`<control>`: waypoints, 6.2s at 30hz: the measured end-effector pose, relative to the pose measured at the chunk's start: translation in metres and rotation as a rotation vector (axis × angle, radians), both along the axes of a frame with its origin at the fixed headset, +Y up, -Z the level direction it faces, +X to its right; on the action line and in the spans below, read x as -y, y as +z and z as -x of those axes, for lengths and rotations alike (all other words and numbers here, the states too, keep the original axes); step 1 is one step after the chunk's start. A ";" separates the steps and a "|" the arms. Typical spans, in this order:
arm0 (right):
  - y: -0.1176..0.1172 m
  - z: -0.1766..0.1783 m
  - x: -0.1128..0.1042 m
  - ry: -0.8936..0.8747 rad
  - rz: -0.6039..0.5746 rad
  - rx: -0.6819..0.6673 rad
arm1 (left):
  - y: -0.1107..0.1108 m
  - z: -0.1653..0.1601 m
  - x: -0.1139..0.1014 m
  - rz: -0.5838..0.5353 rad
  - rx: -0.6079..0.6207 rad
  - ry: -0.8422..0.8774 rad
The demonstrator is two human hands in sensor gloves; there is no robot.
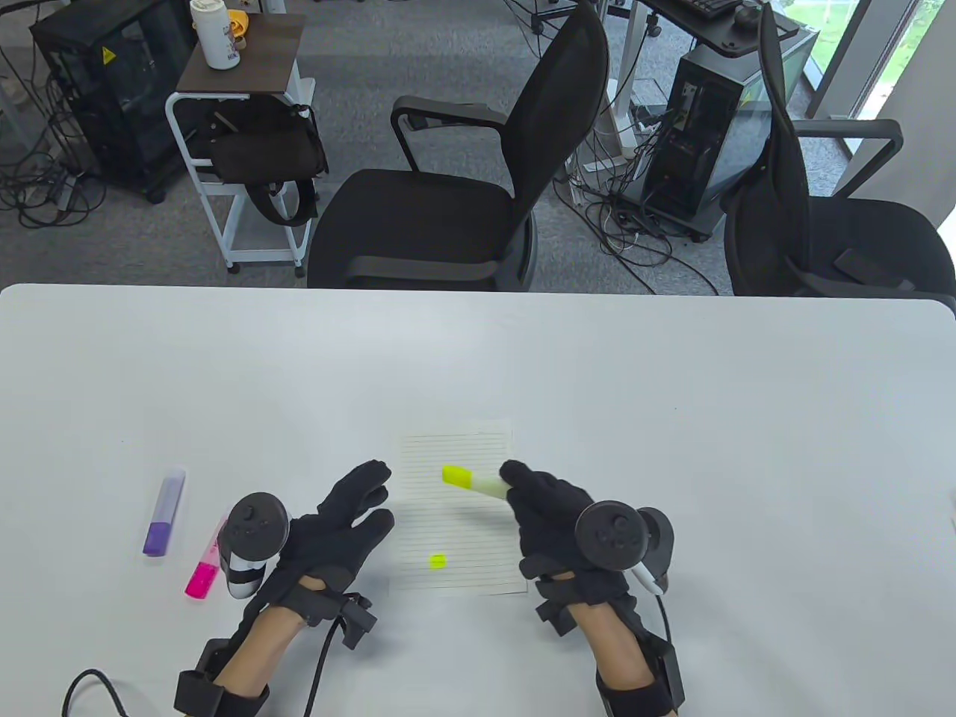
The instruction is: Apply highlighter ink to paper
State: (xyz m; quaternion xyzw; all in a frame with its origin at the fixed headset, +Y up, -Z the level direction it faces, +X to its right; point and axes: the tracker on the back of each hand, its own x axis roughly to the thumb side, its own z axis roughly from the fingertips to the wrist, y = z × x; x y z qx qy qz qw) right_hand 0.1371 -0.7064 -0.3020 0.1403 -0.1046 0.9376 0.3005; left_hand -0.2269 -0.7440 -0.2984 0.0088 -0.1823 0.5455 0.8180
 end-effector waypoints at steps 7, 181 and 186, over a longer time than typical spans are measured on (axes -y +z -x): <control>-0.013 -0.069 0.015 0.136 0.179 0.382 | 0.000 -0.002 0.000 0.002 0.022 0.018; 0.008 0.066 0.032 0.075 0.068 -0.195 | -0.003 -0.011 0.027 0.381 -0.045 -1.163; 0.008 0.067 0.032 0.087 0.067 -0.189 | 0.004 -0.030 0.018 0.230 0.038 -1.121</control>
